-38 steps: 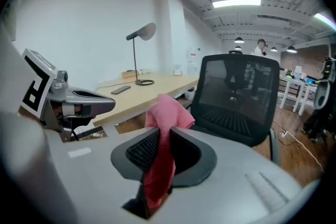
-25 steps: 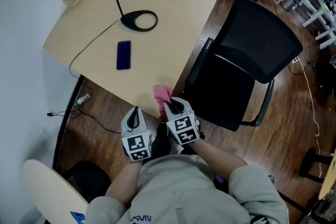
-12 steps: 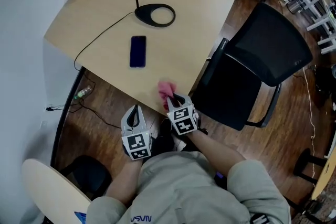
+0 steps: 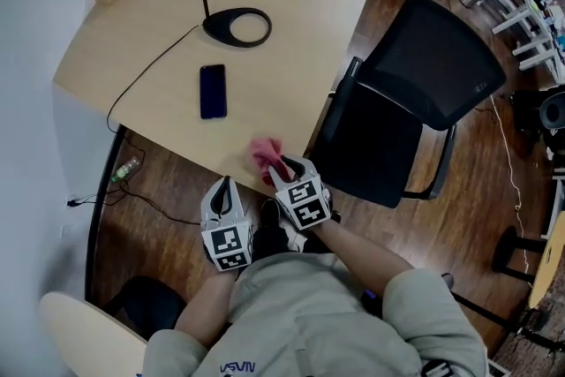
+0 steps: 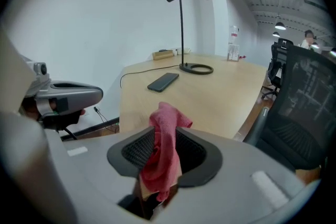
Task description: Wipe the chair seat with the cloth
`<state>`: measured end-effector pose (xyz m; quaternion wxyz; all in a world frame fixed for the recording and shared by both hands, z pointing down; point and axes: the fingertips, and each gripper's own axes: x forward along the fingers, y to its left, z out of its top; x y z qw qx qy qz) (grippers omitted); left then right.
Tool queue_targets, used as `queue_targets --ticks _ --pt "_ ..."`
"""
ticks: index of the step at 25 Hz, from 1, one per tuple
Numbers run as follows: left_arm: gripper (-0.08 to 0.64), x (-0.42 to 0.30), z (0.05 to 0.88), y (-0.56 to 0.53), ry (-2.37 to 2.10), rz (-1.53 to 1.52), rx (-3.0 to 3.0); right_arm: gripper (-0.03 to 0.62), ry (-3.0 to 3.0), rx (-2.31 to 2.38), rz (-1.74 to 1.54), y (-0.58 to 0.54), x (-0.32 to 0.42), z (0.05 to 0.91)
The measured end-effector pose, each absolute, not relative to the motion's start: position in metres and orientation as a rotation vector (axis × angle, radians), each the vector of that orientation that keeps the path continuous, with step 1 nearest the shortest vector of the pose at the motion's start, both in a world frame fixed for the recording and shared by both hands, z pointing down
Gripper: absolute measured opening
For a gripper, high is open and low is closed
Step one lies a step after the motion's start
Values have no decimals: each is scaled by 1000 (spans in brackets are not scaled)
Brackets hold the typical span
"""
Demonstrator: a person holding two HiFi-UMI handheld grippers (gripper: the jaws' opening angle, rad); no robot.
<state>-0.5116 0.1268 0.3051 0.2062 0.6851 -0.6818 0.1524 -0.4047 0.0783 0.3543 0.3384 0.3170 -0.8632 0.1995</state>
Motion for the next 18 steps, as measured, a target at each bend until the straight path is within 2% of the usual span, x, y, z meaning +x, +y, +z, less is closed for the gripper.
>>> queue_targets --ticks 5,8,10,18 --pt "5 -478 277 115 -1812 390 2052 110 -2326 933 500 95 -365 307" --pt "5 -445 256 108 -1737 363 2157 64 -2372 1061 477 106 -326 274" --pt "5 -417 240 106 -1674 333 2227 6 -2390 1173 441 113 -296 249" --pt "5 -283 182 134 -1381 276 2490 0 -2329 1652 409 169 -156 172"
